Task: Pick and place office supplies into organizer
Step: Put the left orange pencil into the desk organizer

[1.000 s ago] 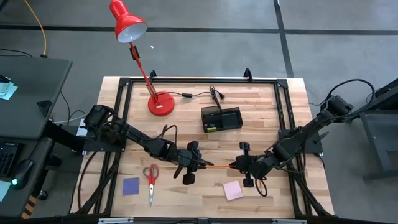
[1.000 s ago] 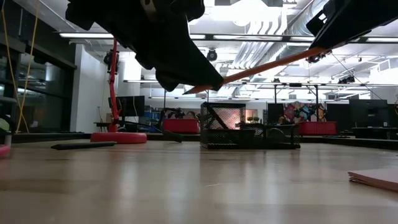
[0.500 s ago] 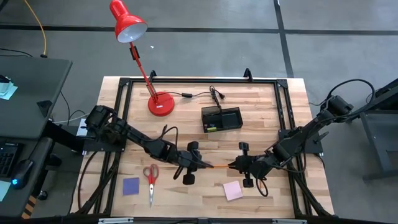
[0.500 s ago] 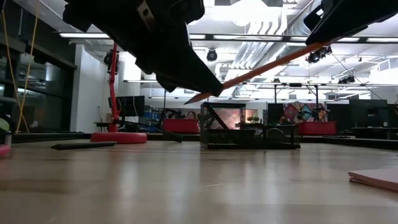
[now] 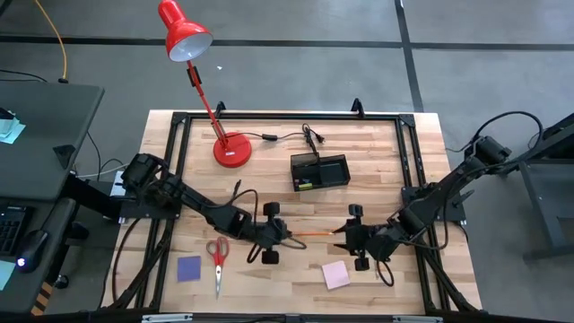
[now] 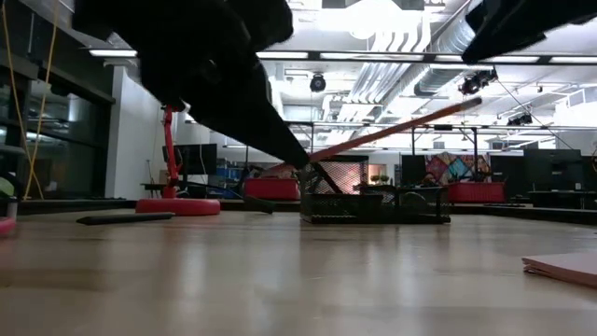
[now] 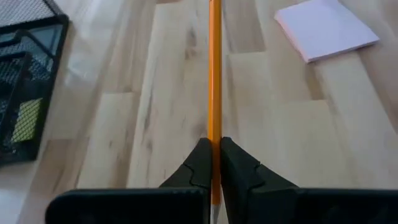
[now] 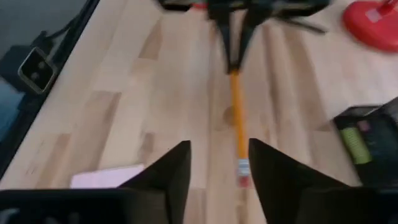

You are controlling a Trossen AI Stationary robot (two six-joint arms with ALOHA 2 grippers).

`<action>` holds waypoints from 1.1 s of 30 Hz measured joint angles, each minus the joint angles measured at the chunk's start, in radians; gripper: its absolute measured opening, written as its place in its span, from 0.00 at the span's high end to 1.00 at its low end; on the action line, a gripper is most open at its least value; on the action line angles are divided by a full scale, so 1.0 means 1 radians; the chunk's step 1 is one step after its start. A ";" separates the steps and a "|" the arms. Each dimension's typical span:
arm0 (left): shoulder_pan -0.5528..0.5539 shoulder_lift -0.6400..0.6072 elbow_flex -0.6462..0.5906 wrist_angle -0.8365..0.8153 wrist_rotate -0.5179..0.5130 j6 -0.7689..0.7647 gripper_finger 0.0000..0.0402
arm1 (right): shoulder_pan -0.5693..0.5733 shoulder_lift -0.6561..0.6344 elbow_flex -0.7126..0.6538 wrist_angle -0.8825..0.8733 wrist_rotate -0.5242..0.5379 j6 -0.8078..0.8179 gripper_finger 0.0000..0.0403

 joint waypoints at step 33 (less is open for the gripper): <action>-0.109 -0.002 -0.304 1.067 -0.257 0.343 1.00 | 0.257 -0.057 -0.563 1.287 0.456 -0.405 0.53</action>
